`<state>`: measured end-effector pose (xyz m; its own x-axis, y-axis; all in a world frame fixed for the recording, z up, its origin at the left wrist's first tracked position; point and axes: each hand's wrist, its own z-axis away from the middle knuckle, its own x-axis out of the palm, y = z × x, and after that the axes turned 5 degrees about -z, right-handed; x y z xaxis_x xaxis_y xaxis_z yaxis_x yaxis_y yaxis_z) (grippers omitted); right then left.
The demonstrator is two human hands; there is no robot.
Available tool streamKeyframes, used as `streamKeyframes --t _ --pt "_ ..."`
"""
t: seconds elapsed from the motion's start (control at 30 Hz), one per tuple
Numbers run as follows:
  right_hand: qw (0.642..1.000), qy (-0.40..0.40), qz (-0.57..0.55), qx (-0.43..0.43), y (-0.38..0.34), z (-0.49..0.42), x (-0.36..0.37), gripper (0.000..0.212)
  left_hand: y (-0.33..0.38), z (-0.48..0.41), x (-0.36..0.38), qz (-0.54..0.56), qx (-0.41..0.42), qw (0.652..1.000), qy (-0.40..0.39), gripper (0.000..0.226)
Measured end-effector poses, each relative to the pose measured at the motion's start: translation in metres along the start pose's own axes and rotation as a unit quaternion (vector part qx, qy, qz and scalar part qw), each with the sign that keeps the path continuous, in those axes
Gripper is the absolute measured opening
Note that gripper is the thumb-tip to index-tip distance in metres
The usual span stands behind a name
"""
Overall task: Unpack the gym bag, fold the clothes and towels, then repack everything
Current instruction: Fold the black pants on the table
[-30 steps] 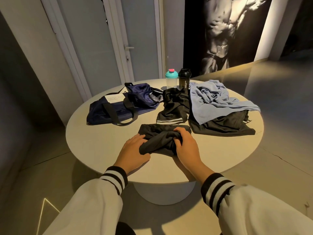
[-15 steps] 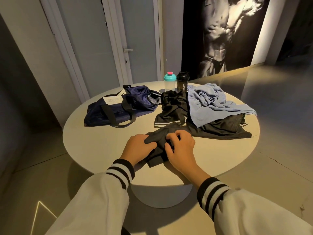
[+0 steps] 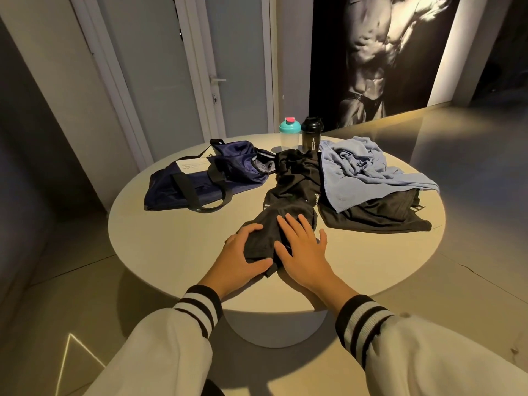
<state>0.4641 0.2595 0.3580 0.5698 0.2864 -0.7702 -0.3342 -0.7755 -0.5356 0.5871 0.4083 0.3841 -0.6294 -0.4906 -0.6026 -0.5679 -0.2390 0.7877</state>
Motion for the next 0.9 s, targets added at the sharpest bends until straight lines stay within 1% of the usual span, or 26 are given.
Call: streamKeyframes --t 0.07,0.13,0.17,0.23,0.3,0.33,0.43,0.47,0.5,0.57,0.6,0.63,0.67,0.73,0.87,0.9 --pt "0.998 0.039 -0.055 -0.005 0.004 -0.002 0.001 0.058 0.0 -0.004 0.007 0.002 -0.003 1.0 0.028 0.068" --pt "0.993 0.032 -0.11 0.003 0.008 -0.003 0.003 0.057 0.003 -0.007 0.013 0.002 0.001 0.999 0.046 0.067" --pt "0.992 0.02 -0.121 0.003 0.01 -0.003 0.004 0.056 0.004 -0.008 0.015 -0.015 0.004 0.998 0.056 0.066" --pt "0.992 0.008 -0.127 -0.004 0.009 -0.001 0.005 0.053 0.004 -0.01 0.017 -0.095 0.023 0.991 0.089 0.065" --pt "0.989 0.024 -0.148 -0.001 0.008 -0.001 0.003 0.053 0.0 -0.011 0.017 -0.212 0.052 0.968 0.127 0.067" --pt "0.985 0.039 -0.166 0.005 0.007 -0.002 0.002 0.054 -0.003 -0.011 0.015 -0.253 0.061 0.956 0.138 0.07" --pt "0.978 0.077 -0.194 0.026 0.007 -0.002 0.0 0.057 -0.013 -0.011 0.013 -0.336 0.083 0.928 0.14 0.076" --pt "0.979 0.09 -0.184 0.022 0.007 -0.001 0.0 0.056 -0.014 -0.011 0.011 -0.345 0.082 0.927 0.124 0.074" --pt "0.98 0.099 -0.17 0.02 0.008 -0.001 0.001 0.054 -0.014 -0.01 0.008 -0.336 0.08 0.934 0.092 0.07" --pt "0.983 0.107 -0.149 0.031 0.008 -0.002 0.001 0.05 -0.011 -0.008 0.003 -0.295 0.065 0.953 -0.001 0.065" --pt "0.984 0.108 -0.14 0.038 0.008 -0.003 0.0 0.045 -0.009 -0.007 0.002 -0.286 0.053 0.956 -0.041 0.065" --pt "0.985 0.107 -0.128 0.038 0.009 -0.004 0.0 0.042 -0.007 -0.005 0.001 -0.288 0.043 0.954 -0.067 0.066" --pt "0.989 0.103 -0.106 0.028 0.009 -0.004 0.0 0.043 -0.006 -0.005 0.002 -0.29 0.037 0.954 -0.074 0.064" --pt "0.996 0.08 -0.048 0.007 0.01 -0.003 0.001 0.048 -0.002 -0.007 0.004 -0.281 0.024 0.958 -0.048 0.048" --pt "0.998 0.057 0.014 0.011 0.005 0.001 -0.001 0.026 0.0 -0.01 0.004 -0.264 0.0 0.963 0.059 0.02" --pt "0.998 0.058 0.019 0.006 0.004 0.002 -0.001 0.023 0.0 -0.01 0.003 -0.27 -0.005 0.96 0.071 0.025"
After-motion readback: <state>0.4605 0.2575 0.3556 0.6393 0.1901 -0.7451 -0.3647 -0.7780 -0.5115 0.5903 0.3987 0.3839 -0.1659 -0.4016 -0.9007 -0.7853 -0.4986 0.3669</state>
